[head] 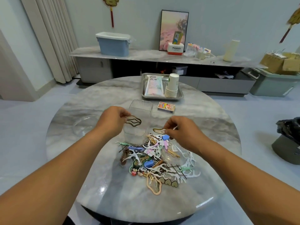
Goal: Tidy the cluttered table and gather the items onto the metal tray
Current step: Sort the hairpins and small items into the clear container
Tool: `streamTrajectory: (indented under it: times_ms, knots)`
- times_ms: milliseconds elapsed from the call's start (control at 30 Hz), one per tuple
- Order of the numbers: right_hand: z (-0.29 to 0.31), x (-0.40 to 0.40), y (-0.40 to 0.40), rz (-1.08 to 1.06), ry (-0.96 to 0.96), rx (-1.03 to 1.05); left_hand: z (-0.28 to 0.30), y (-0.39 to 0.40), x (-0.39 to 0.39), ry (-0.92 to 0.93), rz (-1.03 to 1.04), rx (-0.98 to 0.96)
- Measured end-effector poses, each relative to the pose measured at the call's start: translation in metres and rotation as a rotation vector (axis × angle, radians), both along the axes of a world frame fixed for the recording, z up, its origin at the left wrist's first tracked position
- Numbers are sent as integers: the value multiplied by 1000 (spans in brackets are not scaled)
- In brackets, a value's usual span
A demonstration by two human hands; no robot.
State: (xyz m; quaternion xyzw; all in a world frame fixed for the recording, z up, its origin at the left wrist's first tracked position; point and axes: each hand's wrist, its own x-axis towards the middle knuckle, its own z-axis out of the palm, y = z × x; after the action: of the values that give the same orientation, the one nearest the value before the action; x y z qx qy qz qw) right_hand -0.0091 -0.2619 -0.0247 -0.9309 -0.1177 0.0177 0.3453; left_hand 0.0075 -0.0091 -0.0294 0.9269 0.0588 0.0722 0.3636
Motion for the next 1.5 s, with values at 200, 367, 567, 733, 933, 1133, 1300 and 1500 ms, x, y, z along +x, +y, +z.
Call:
streamTrajectory:
  times_ms: [200, 367, 567, 733, 933, 1133, 1300, 1500]
  knots:
    - [-2, 16, 35, -70, -180, 163, -6, 3, 10, -42, 20, 94]
    - [-1, 35, 58, -148, -221, 243, -6, 3, 19, -190, 77, 42]
    - [-9, 50, 76, -127, -203, 196, -17, -3, 26, -271, 86, -1]
    - [-17, 53, 74, -76, -183, 138, -26, -1, 30, -202, 38, -91]
    - [-10, 50, 50, -90, -120, 125, -26, -3, 25, -224, -5, -20]
    - [-8, 28, 13, 173, 294, -269, -25, -24, 0, -75, -311, 78]
    - [-16, -3, -3, 313, 556, -485, -33, -41, -24, 248, -642, 234]
    - [-27, -36, 12, 395, 458, -843, -40, -53, -36, 405, -737, 436]
